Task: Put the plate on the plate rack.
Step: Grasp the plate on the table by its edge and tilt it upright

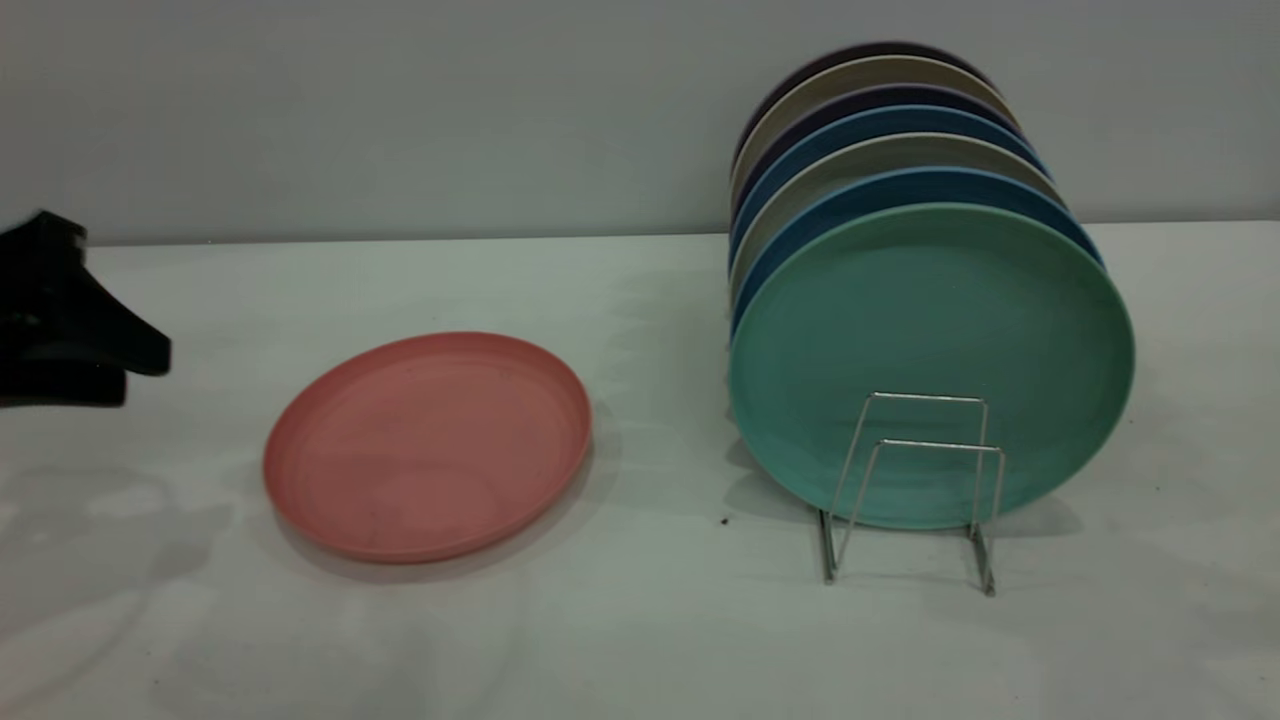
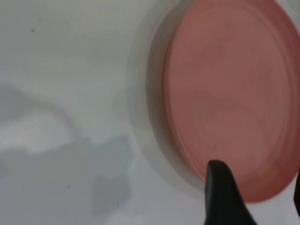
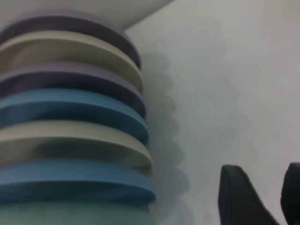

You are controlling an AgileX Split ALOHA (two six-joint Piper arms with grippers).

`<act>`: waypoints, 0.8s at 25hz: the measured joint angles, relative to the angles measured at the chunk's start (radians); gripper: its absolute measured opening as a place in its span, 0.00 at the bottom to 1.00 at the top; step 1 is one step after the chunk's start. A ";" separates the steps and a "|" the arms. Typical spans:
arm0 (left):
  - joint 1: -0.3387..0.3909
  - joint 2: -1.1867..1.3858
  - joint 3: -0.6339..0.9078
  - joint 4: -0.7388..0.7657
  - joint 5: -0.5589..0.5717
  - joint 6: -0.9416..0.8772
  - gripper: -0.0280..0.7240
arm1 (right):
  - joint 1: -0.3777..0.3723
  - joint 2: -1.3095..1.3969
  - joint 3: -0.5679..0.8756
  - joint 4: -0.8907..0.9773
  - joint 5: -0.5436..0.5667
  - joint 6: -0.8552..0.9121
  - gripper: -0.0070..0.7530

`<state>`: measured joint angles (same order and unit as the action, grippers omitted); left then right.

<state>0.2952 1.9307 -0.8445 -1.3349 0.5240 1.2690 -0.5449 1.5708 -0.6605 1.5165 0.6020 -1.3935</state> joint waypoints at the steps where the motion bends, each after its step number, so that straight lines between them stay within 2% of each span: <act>1: 0.000 0.022 -0.010 -0.009 0.005 0.005 0.57 | 0.000 0.013 0.000 0.000 0.000 -0.008 0.33; 14: -0.002 0.200 -0.092 -0.072 0.006 0.036 0.57 | -0.003 0.148 -0.002 0.124 0.049 -0.147 0.33; 20: -0.052 0.260 -0.134 -0.098 -0.025 0.042 0.57 | -0.003 0.163 -0.003 0.151 0.049 -0.188 0.33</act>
<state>0.2428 2.1911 -0.9789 -1.4327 0.4995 1.3109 -0.5477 1.7333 -0.6632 1.6673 0.6509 -1.5814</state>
